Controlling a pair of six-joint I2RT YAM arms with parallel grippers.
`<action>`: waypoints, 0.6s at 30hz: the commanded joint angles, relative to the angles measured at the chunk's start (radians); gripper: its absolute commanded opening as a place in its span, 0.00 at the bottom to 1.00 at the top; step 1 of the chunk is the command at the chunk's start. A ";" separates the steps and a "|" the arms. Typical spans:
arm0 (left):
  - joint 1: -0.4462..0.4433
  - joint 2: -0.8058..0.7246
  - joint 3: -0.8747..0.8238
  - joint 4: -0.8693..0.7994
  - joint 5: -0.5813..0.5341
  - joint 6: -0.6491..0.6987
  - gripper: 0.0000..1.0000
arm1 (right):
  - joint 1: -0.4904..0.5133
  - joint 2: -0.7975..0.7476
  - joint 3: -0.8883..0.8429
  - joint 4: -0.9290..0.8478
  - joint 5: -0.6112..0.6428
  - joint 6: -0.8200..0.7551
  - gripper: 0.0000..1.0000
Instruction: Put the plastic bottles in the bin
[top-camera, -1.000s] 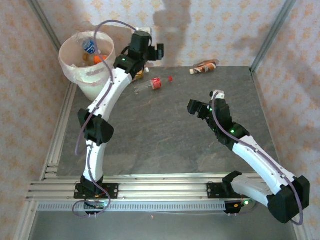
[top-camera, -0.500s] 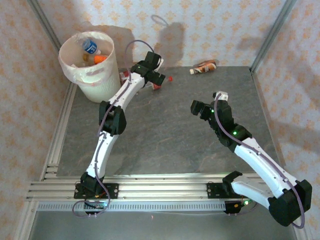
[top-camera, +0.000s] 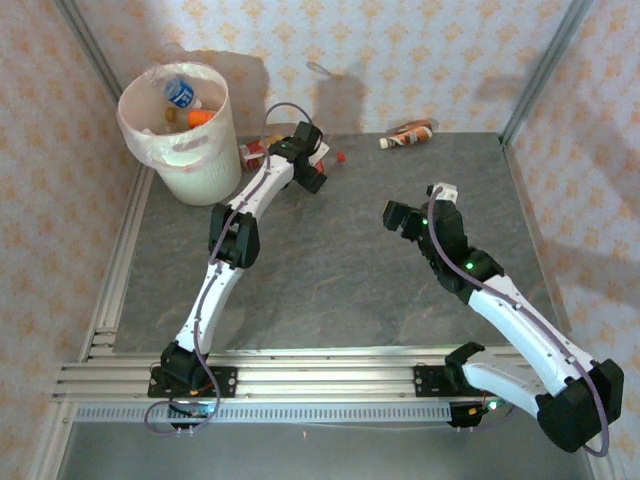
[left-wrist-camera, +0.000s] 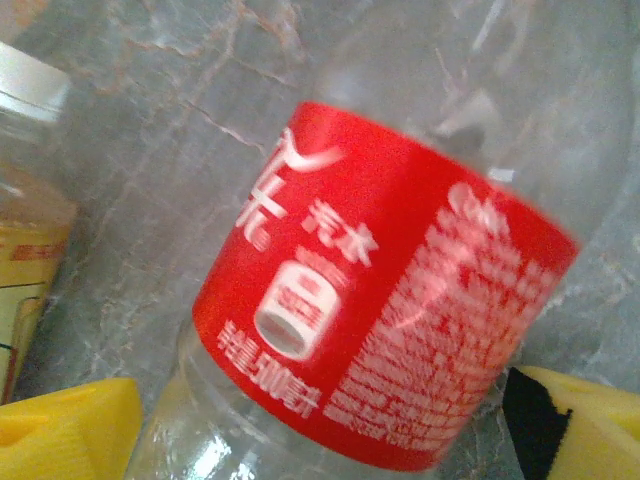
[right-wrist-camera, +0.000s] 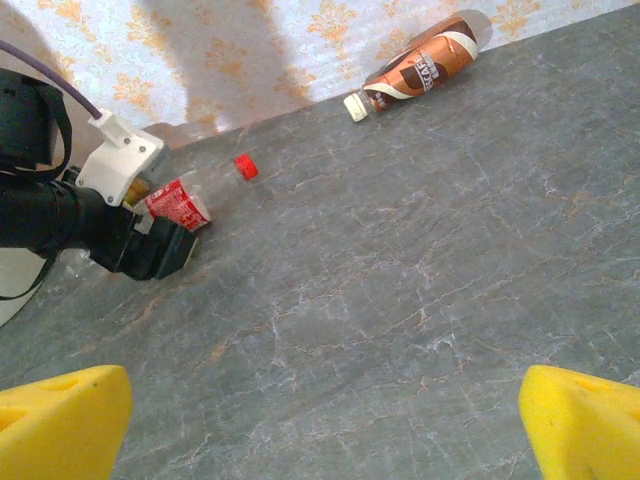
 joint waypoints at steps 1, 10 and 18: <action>-0.005 0.006 0.006 -0.062 -0.012 0.041 0.89 | -0.007 0.011 0.001 -0.019 0.025 0.018 0.99; -0.023 -0.001 -0.037 -0.089 -0.075 0.051 0.78 | -0.006 0.013 0.008 -0.032 0.022 0.054 0.99; -0.030 -0.031 -0.099 -0.114 -0.127 0.018 0.55 | -0.007 -0.005 0.002 -0.036 0.026 0.053 0.99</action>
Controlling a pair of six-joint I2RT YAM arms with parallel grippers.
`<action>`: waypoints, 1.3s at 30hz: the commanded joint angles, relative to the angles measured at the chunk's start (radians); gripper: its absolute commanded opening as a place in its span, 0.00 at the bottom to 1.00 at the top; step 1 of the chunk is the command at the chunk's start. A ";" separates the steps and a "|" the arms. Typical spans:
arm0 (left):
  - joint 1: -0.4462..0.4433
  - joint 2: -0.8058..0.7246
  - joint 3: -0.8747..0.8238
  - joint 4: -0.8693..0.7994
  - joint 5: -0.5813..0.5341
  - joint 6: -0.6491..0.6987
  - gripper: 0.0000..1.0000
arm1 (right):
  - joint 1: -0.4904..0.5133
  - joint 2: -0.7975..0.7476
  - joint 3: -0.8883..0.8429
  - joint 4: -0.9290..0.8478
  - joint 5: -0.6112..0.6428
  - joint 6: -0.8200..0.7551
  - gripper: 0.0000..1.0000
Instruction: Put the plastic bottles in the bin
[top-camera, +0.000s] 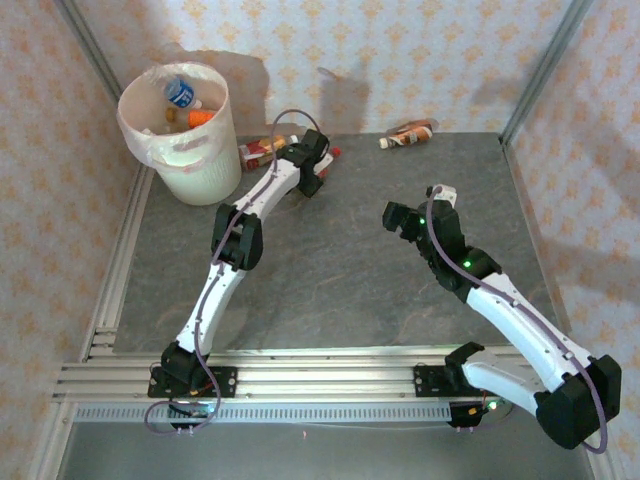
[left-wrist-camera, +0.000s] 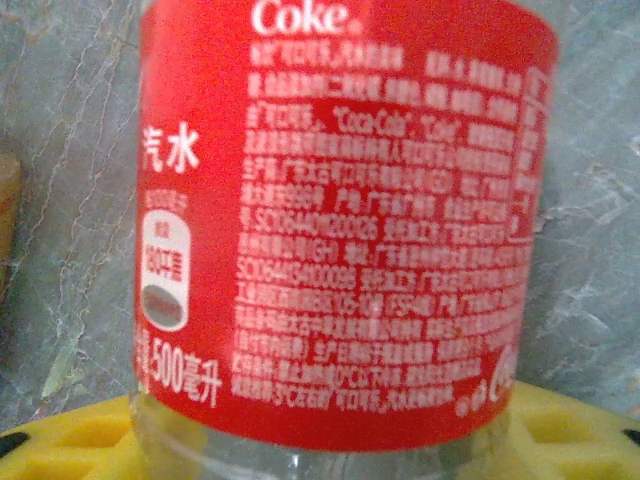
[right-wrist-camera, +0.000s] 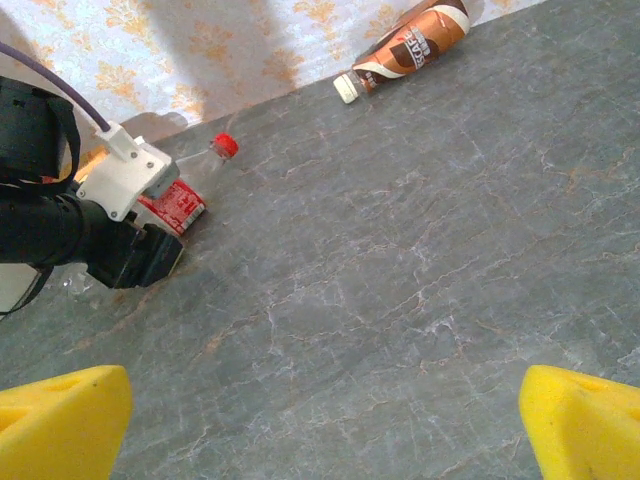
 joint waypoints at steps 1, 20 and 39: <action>0.003 -0.025 -0.036 -0.099 -0.034 -0.029 0.53 | -0.007 -0.022 0.000 -0.015 0.026 0.011 0.99; 0.005 -0.688 -0.657 0.289 0.133 -0.250 0.28 | -0.007 -0.091 -0.057 0.138 -0.054 -0.008 0.99; 0.276 -0.902 -0.341 0.268 0.113 -0.217 0.29 | -0.007 -0.068 -0.068 0.227 -0.083 0.017 0.99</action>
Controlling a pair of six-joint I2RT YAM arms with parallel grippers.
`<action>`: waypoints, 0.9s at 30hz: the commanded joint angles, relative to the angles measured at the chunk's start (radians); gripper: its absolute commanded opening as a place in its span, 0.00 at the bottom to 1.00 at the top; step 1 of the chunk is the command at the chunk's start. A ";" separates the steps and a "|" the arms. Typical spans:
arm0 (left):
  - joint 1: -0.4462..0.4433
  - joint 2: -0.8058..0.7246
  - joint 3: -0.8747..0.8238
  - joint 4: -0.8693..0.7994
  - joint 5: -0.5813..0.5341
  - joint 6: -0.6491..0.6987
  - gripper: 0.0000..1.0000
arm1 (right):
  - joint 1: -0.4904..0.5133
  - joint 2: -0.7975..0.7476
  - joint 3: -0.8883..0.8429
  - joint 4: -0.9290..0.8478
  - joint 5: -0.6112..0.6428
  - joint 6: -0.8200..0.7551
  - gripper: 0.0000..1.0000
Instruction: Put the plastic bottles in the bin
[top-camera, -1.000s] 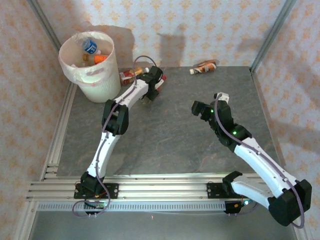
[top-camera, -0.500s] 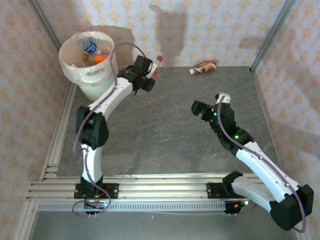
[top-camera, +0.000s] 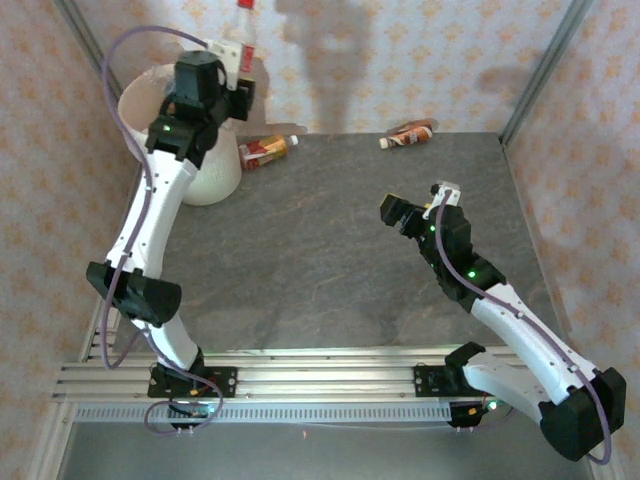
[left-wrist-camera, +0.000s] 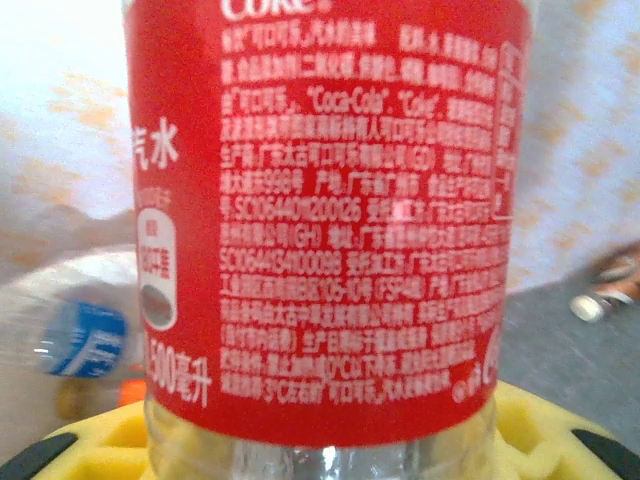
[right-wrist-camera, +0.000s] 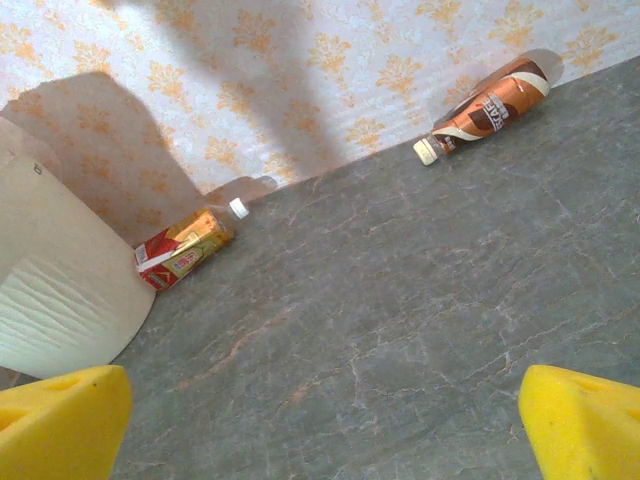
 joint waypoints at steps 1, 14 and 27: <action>0.095 0.078 0.144 -0.061 -0.006 0.029 0.29 | -0.007 0.002 -0.003 0.019 -0.006 0.014 0.99; 0.287 0.402 0.522 -0.183 0.129 0.087 0.36 | -0.007 0.047 0.000 0.024 0.009 0.023 0.99; 0.332 0.325 0.327 -0.066 0.144 -0.010 0.95 | -0.007 0.080 0.009 0.023 0.016 0.001 0.99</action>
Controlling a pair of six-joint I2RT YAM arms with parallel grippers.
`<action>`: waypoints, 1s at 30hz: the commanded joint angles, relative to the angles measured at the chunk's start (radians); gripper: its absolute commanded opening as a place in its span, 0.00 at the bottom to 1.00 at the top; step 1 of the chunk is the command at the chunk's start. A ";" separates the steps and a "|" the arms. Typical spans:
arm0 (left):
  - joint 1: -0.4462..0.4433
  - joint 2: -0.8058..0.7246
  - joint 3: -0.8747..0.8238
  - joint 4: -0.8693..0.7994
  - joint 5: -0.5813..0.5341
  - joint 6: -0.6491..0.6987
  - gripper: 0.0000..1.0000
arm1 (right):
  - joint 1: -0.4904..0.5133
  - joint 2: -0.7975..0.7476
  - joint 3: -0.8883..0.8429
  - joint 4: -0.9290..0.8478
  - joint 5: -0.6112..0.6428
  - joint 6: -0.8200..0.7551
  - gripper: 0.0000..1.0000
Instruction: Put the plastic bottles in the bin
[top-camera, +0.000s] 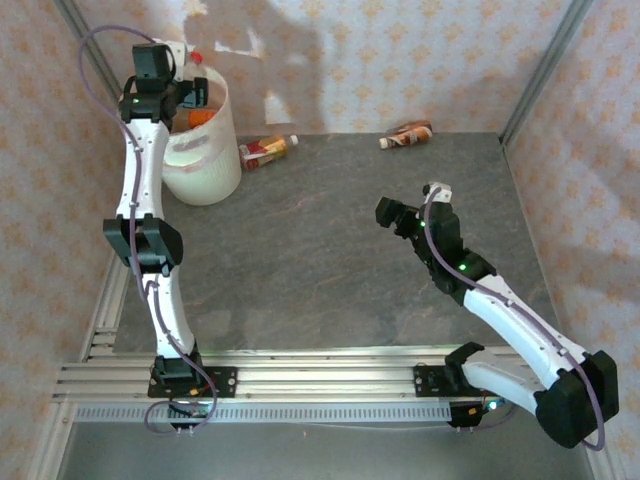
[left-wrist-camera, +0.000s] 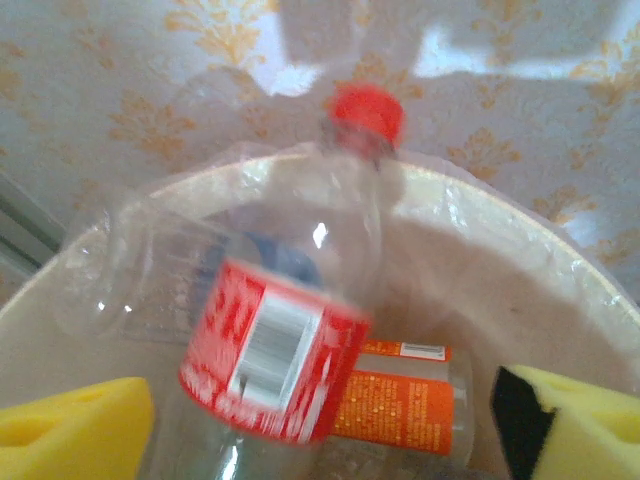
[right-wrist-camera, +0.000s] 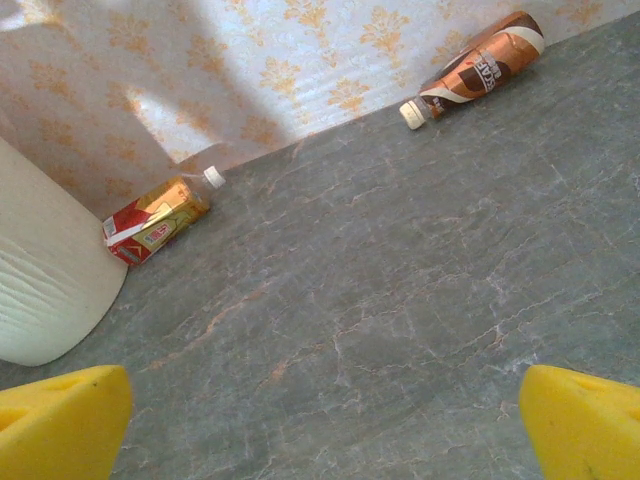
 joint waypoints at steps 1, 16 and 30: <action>0.023 -0.082 -0.020 0.073 0.040 -0.068 0.95 | -0.007 0.002 0.007 0.022 0.018 -0.009 0.99; 0.031 0.079 0.153 -0.020 -0.115 -0.283 0.83 | -0.007 0.008 0.012 0.002 0.018 0.000 0.99; 0.012 0.131 0.241 -0.002 0.270 -0.429 1.00 | -0.007 0.027 0.009 0.016 0.012 0.016 0.99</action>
